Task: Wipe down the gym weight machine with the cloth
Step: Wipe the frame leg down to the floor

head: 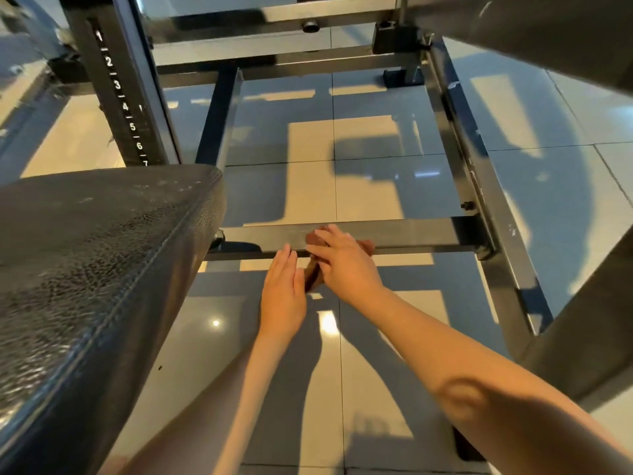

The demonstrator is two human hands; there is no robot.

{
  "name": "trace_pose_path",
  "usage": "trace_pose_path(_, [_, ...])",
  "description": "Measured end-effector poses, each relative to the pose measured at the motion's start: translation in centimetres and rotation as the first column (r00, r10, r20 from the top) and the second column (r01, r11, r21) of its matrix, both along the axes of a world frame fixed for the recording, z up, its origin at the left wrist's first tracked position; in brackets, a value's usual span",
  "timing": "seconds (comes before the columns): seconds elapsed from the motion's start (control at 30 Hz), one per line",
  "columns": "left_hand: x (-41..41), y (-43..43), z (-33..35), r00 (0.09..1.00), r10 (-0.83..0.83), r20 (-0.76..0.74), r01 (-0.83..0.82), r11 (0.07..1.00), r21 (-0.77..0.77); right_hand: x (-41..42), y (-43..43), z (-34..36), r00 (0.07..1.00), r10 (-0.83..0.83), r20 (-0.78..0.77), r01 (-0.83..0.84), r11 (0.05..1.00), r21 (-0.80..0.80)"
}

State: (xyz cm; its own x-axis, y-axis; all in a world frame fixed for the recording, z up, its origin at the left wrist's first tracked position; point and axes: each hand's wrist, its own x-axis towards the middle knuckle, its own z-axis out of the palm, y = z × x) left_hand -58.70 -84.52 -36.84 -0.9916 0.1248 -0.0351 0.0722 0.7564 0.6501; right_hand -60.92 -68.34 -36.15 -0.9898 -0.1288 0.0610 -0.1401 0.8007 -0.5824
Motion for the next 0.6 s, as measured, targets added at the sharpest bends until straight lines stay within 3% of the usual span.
trace_pose_path(0.07, [-0.1,-0.1,0.1,1.000,0.003,0.015,-0.003,1.000,0.013,0.5,1.8,-0.3,0.987,-0.160,-0.018,0.159,0.987,-0.033])
trace_pose_path(0.13, [-0.2,-0.1,0.3,1.000,0.016,0.026,-0.016,1.000,0.024,0.2,1.2,-0.3,0.978,-0.207,0.016,0.207,0.978,-0.029])
trace_pose_path(0.27, [-0.2,0.9,0.4,1.000,0.027,0.007,-0.027,1.000,0.011,-0.8,-1.4,0.0,0.997,0.030,0.074,-0.028,0.999,-0.025])
trace_pose_path(0.33, [-0.2,1.3,0.5,0.999,0.032,0.001,-0.032,0.999,-0.018,-0.6,0.1,0.3,0.996,0.056,0.069,-0.056,0.998,-0.004])
trace_pose_path(0.5, [-0.9,2.1,1.0,1.000,-0.004,-0.025,0.003,0.998,-0.068,0.5,4.0,0.1,0.945,-0.326,-0.007,0.326,0.945,0.021])
trace_pose_path(0.6, [-1.5,3.8,1.4,0.997,-0.076,-0.032,0.073,0.994,-0.085,0.3,3.0,-0.7,0.978,-0.210,0.017,0.208,0.976,0.058])
